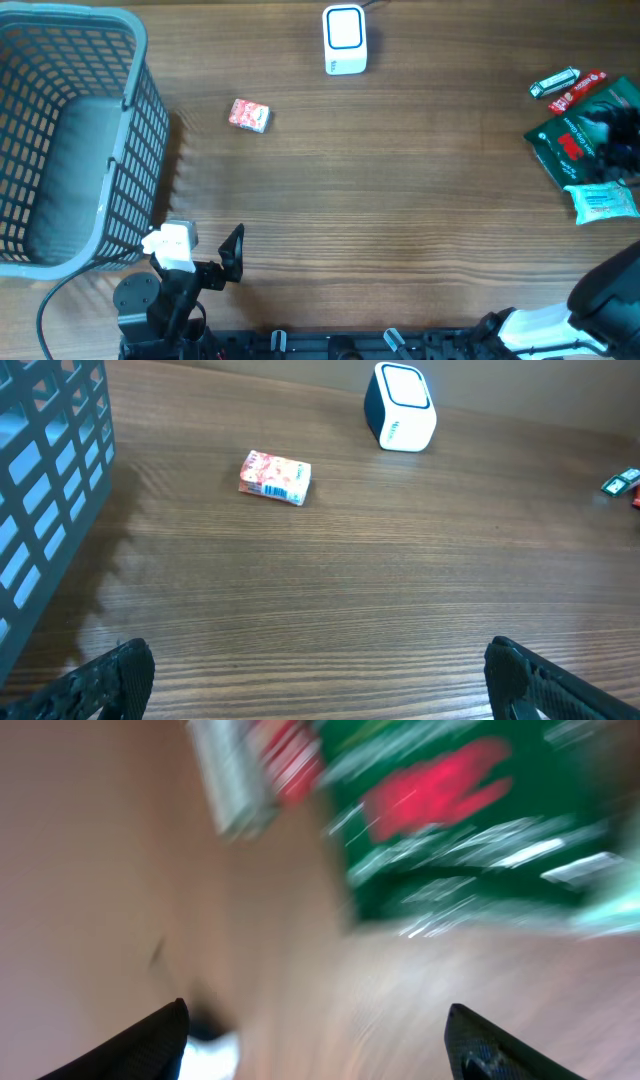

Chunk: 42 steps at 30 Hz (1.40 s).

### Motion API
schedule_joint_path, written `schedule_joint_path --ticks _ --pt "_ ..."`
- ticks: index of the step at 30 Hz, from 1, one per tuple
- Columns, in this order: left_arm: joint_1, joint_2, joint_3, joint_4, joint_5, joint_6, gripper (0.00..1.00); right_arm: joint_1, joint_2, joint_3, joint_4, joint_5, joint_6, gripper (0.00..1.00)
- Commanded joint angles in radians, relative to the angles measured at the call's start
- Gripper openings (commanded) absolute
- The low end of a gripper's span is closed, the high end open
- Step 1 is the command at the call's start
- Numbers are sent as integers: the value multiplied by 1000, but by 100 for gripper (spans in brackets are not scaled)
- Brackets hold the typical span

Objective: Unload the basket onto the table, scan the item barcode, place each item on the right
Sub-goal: 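Reach right gripper to the red-white Bellerie tissue box and grasp it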

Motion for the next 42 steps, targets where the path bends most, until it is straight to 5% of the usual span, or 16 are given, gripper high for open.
schedule_joint_path --ticks 1,9,12,16,21,30,42 --pt "5 -3 -4 3 9 16 100 185 -19 21 -2 -272 -98 89" --pt "5 -3 -4 3 9 16 100 946 66 21 424 -29 -199 93" --pt "5 -3 -4 3 9 16 100 1112 111 21 542 139 -137 79" --pt "5 -3 -4 3 9 16 100 1255 242 21 771 166 -215 97" --pt "5 -3 -4 3 9 16 100 1275 435 61 1048 156 -240 99" --pt "5 -3 -4 3 9 16 100 1274 639 250 1064 154 -271 98" --pt "5 -3 -4 3 9 16 100 1278 760 284 1078 136 -214 84"
